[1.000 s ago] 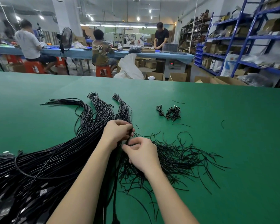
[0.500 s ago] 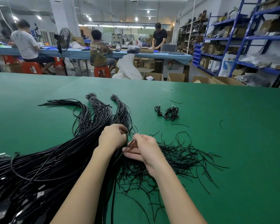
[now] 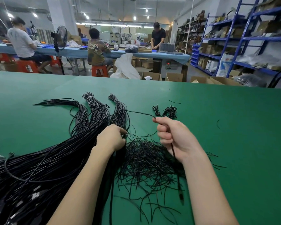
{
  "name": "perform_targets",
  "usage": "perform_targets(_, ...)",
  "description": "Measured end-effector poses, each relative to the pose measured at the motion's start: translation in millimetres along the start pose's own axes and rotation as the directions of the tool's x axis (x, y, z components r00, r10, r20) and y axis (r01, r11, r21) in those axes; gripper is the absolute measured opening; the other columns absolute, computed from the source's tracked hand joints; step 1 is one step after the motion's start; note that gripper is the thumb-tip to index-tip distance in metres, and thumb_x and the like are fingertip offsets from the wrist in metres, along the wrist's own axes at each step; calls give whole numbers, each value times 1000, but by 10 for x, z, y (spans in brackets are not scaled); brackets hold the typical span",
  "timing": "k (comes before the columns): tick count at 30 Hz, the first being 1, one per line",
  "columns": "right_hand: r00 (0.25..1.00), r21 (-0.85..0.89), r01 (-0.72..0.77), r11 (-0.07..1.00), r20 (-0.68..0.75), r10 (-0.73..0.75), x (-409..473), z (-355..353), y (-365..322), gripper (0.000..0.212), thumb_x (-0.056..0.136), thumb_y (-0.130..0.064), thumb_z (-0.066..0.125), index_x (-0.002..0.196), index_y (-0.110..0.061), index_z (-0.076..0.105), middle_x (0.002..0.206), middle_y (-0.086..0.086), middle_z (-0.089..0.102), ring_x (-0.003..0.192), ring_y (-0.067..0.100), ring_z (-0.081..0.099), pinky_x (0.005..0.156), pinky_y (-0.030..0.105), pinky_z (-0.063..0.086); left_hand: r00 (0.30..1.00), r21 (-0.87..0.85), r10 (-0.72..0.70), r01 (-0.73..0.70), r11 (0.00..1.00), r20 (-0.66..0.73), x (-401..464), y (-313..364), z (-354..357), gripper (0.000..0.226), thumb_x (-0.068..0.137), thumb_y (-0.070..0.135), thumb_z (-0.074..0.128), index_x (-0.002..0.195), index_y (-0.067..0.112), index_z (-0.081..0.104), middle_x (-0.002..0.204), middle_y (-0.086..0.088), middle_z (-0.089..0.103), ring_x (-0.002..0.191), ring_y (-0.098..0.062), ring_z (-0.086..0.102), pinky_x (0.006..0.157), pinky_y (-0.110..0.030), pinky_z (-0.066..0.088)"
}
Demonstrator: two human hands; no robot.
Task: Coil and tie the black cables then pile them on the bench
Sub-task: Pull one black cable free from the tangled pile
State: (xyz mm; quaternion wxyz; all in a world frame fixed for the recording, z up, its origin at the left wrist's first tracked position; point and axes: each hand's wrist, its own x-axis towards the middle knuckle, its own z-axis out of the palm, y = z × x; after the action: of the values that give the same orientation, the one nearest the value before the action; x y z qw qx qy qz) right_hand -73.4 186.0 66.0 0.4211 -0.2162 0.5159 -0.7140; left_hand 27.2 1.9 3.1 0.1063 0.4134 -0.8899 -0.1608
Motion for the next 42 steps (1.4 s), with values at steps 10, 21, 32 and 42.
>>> perform_targets(10,979,-172,168,971,144,-144,-300,-260,-354,18,92,-20,60,103,-6,63,52,-8,44,35,1,33,34,13,23,1000,-19,-17,17,1000,-9,12,-3,19,34,87,31,66,119,42,71,122,10,69,109,-16,64,89,-34,56)
perform_targets(21,946,-224,281,933,-100,-309,-257,-270,-377,8,104,-23,57,109,-19,61,78,-3,76,67,6,65,57,19,51,817,-655,504,-221,722,280,-213,494,-387,40,85,61,68,110,30,67,101,9,73,91,-11,69,77,-24,53)
perform_targets(32,826,-271,491,828,-156,-541,-180,-154,-332,13,108,-18,48,118,-27,49,97,-1,80,61,6,49,56,17,43,552,-815,691,-33,578,467,-498,786,-457,37,100,49,51,89,14,53,78,-10,74,60,-19,69,44,-18,46)
perform_targets(42,724,-460,557,691,-139,-676,-151,-195,-340,12,104,-18,57,101,-20,68,99,-8,79,54,8,56,50,19,49,423,-853,741,241,463,522,-509,1016,-219,96,83,82,31,155,18,35,158,3,40,146,-12,37,123,-42,25)
